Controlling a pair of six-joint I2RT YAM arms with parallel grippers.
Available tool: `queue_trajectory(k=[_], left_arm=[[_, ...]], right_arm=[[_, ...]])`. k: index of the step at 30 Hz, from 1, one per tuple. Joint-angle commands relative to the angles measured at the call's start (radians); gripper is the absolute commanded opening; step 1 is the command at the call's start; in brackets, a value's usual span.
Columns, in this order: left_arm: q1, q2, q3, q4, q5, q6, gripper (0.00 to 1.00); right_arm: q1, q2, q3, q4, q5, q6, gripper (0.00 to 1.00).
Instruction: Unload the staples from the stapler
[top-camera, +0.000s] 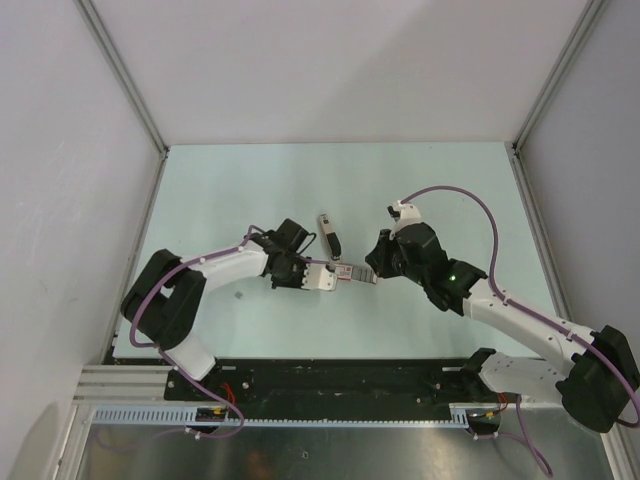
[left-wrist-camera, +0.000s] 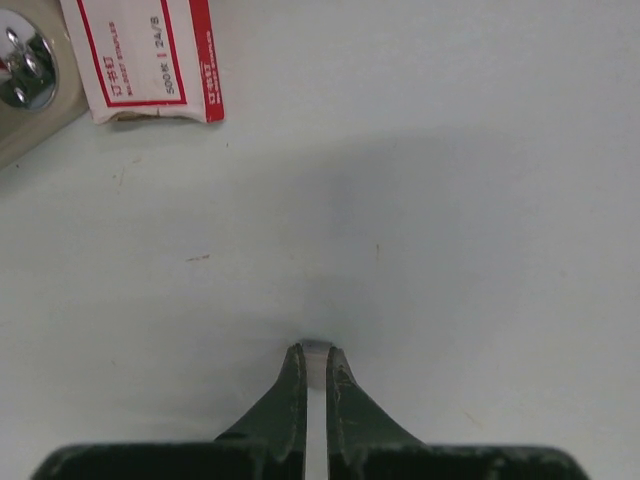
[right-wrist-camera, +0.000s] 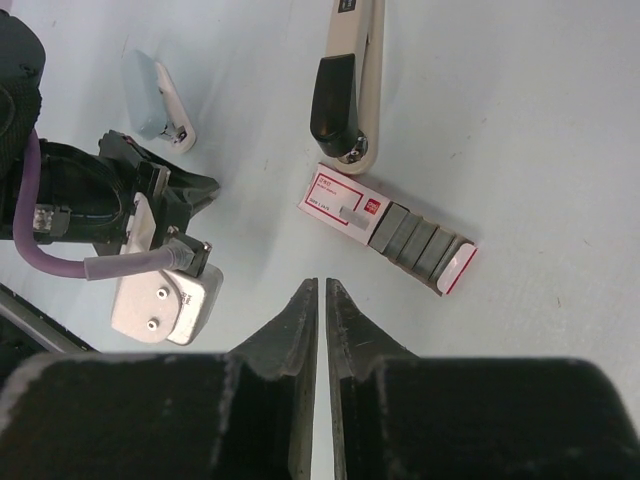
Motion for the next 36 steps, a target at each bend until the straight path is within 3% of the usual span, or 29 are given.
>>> queue_trajectory(k=[1, 9, 15, 19, 25, 32, 36], left_arm=[[-0.005, 0.019, -0.011, -0.017, -0.016, -0.056, 0.0], [0.004, -0.102, 0.154, -0.043, 0.056, -0.274, 0.0], [0.087, -0.241, 0.407, -0.053, 0.388, -0.612, 0.0], [0.18, -0.274, 0.504, 0.003, 0.649, -0.894, 0.0], [0.247, -0.329, 0.441, 0.303, 0.85, -1.326, 0.0], [0.254, -0.366, 0.234, 0.885, 0.899, -1.916, 0.0], [0.254, -0.374, 0.151, 1.03, 0.895, -2.06, 0.0]], right_arm=[[-0.003, -0.023, -0.006, 0.025, 0.003, -0.006, 0.11], [-0.004, -0.032, -0.006, 0.052, -0.016, -0.003, 0.11], [-0.008, -0.064, -0.005, 0.137, -0.061, 0.019, 0.21], [-0.008, -0.083, -0.005, 0.236, -0.081, 0.03, 0.36], [-0.012, -0.098, -0.004, 0.422, -0.245, 0.053, 0.46], [-0.056, -0.107, 0.007, 0.606, -0.428, 0.15, 0.59], [-0.067, -0.108, 0.012, 0.645, -0.449, 0.172, 0.6]])
